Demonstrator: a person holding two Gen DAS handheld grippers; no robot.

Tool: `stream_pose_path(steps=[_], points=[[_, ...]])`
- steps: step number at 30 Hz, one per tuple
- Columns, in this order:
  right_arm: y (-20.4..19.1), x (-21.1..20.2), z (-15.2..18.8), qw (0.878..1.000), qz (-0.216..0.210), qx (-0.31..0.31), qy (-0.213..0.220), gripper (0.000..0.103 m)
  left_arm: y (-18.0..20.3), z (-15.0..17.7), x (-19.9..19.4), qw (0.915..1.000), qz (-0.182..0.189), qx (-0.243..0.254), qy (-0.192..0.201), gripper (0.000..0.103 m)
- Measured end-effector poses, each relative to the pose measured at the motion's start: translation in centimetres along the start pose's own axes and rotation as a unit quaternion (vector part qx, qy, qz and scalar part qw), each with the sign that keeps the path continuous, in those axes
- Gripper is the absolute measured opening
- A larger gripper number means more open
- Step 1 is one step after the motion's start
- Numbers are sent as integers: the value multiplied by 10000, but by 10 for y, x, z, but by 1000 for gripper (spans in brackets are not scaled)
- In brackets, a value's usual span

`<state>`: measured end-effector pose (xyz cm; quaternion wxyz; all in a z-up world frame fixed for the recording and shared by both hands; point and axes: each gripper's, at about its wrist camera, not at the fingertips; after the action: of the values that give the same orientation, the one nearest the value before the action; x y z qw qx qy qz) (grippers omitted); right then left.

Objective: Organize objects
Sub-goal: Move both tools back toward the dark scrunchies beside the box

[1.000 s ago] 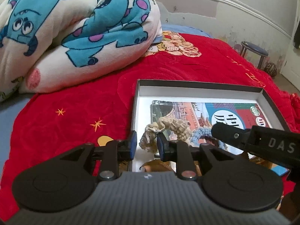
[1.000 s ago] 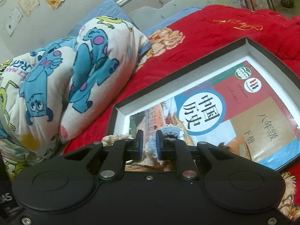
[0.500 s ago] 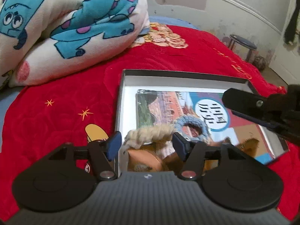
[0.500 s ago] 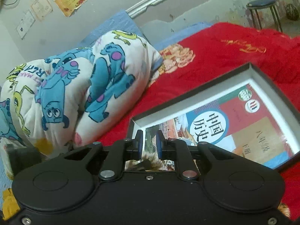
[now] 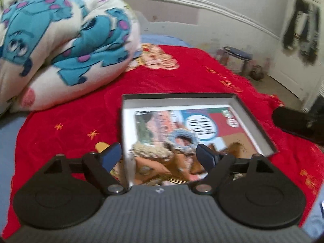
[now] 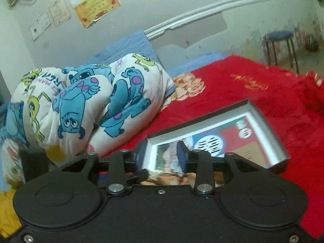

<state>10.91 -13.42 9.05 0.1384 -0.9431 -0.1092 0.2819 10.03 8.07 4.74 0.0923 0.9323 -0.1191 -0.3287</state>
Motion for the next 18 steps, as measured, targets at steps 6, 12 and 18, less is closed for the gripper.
stream_pose_path(steps=[6, 12, 18], points=[[40, -27, 4, 9979, 553, -315, 93, 35, 16, 4, -18, 9992, 366, 133, 101, 91], [81, -30, 33, 9958, 781, 240, -407, 36, 39, 39, -3, 9972, 575, 290, -372, 90], [98, 1, 54, 9894, 1014, 204, -1018, 36, 51, 62, 38, 9954, 297, 328, -852, 80]])
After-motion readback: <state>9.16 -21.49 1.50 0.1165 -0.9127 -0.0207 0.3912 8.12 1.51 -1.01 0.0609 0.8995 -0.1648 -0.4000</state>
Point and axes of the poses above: each gripper's, at about its wrist camera, not at the fingertips, and x roughly the way its jaws point, y to its right, z to its underside, and after that the axes turned 13 degrees about z, right-handed
